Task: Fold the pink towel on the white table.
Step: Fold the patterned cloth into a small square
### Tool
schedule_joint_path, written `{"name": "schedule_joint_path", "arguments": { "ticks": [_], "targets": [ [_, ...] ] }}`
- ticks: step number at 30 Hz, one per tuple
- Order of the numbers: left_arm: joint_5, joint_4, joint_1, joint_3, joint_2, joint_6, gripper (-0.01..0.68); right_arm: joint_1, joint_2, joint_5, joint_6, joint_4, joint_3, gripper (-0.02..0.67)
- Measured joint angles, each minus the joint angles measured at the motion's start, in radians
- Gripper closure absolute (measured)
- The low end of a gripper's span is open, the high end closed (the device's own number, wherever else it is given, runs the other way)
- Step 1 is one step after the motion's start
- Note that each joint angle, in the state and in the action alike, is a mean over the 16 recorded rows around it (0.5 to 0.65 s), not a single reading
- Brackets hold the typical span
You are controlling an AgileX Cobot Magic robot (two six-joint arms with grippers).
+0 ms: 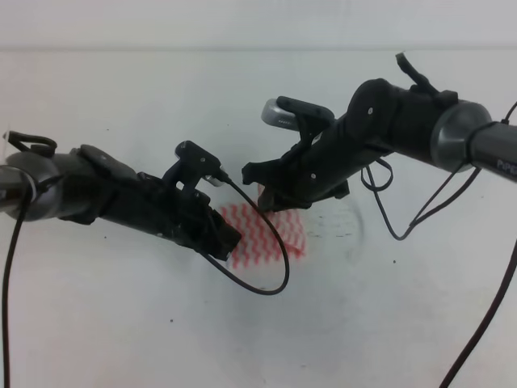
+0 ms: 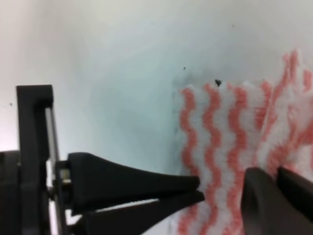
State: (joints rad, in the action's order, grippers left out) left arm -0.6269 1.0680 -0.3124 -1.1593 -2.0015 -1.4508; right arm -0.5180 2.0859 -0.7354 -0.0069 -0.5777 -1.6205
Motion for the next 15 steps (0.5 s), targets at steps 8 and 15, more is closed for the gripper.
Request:
{"name": "schedule_joint_path", "arguments": {
  "ticks": [8, 15],
  "targets": [
    [-0.002, 0.002, 0.000, -0.001, 0.001, 0.001, 0.678, -0.005, 0.016, -0.004, 0.000, -0.002, -0.005, 0.665],
    [-0.005, 0.000, 0.001, -0.001, 0.011, -0.006, 0.678, -0.007, 0.021, -0.004, -0.006, -0.003, -0.005, 0.665]
  ]
}}
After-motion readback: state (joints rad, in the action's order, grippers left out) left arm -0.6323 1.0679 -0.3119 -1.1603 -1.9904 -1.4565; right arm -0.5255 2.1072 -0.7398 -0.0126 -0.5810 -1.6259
